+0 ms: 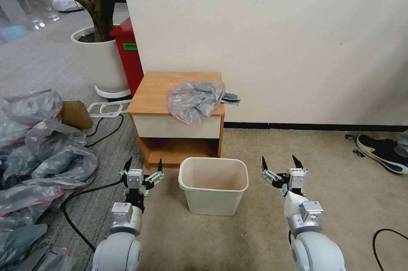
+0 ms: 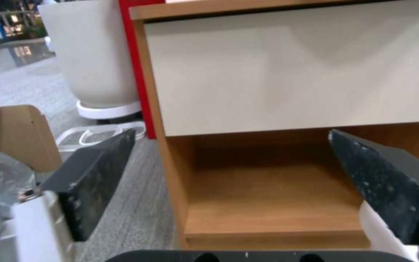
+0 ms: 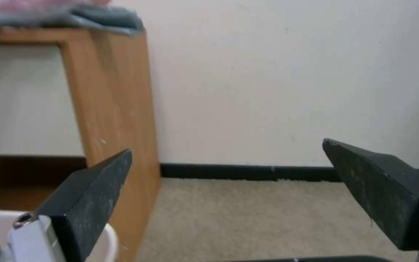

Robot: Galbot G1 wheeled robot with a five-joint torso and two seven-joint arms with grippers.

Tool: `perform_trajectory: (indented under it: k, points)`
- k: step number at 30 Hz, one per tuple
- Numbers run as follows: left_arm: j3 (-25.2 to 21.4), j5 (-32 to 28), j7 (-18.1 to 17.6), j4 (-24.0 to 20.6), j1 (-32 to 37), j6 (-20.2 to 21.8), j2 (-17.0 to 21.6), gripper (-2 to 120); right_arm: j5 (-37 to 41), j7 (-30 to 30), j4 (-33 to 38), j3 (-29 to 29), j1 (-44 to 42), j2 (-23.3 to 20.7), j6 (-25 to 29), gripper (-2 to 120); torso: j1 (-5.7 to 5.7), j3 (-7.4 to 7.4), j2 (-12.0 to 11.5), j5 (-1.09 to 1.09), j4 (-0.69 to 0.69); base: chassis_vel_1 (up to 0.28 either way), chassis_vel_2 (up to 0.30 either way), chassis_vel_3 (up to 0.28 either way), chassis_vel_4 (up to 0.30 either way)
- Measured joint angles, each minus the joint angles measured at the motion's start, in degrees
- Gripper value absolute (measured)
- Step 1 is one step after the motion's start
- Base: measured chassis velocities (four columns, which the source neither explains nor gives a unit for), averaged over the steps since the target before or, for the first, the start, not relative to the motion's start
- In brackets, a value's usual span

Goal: Pick up the garbage bag from the table and place it over the trash can.

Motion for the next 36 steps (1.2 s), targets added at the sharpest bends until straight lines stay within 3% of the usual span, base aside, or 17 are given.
perform_trajectory:
  k: [3,4,5,12,16,17,19,20,25,30,36]
  points:
    - [-5.27,-4.80,2.32,-2.03,2.86,-0.85,3.90,95,5.19,-1.37,3.46,0.33,-1.64,-1.81,0.98,100,0.00,0.00,0.01,-0.02,0.00,0.000,0.000,0.000,0.000]
    - [-8.58,-7.77,3.73,-3.29,4.56,-1.49,6.32,97,6.84,-1.82,4.40,0.36,-2.11,-2.29,1.25,100,0.00,0.00,0.00,0.06,0.04,0.000,0.000,0.000,0.000]
    - [-9.08,-8.43,4.10,-3.59,4.90,-1.64,6.80,98,7.77,-2.15,4.70,0.05,-2.18,-2.45,0.74,100,0.00,0.00,0.00,0.06,0.02,0.000,0.000,0.000,0.000]
    - [-8.00,-12.52,5.76,-3.67,5.48,-1.06,7.22,100,13.61,-1.92,4.85,-2.57,-1.71,-2.68,-1.84,100,0.00,0.00,0.00,-0.01,0.00,0.000,0.000,0.000,0.000]
    - [-7.36,-13.55,5.77,-3.40,5.87,-2.28,7.53,100,28.07,1.27,2.39,-5.48,2.20,-4.40,-2.19,100,0.00,0.00,0.00,0.01,-0.01,0.000,0.000,0.000,0.000]
    - [-7.36,-13.55,5.77,-3.40,5.87,-2.28,7.53,100,28.07,1.27,2.39,-5.48,2.20,-4.40,-2.19,100,0.00,0.00,0.00,0.01,-0.01,0.000,0.000,0.000,0.000]
    - [-6.84,-13.56,5.18,-3.71,6.29,-2.54,7.43,100,40.59,3.80,0.34,-7.72,7.78,-4.91,-3.85,100,0.00,0.00,0.00,0.01,0.00,0.000,0.000,0.000,0.000]
    - [-6.84,-13.56,5.18,-3.71,6.29,-2.54,7.43,100,40.59,3.80,0.34,-7.72,7.78,-4.91,-3.85,100,0.00,0.00,0.00,0.01,0.00,0.000,0.000,0.000,0.000]
    - [-6.73,-12.54,4.44,-5.30,7.41,-2.68,6.62,100,61.51,9.29,-7.65,-11.83,22.53,-3.20,-4.64,100,0.00,0.00,0.00,0.01,0.02,0.000,0.000,0.000,0.000]
    - [-7.73,-11.20,4.33,-6.08,8.69,-3.09,6.42,100,68.64,10.28,-14.66,-13.17,30.73,-1.85,-3.18,100,0.00,0.00,0.00,0.00,0.01,0.000,0.000,0.000,0.000]
    - [-8.07,-9.17,3.84,-6.26,9.62,-3.17,5.63,100,70.09,9.19,-22.44,-14.58,36.45,0.52,-0.68,100,0.00,0.01,0.00,0.00,0.01,0.000,0.000,0.000,0.000]
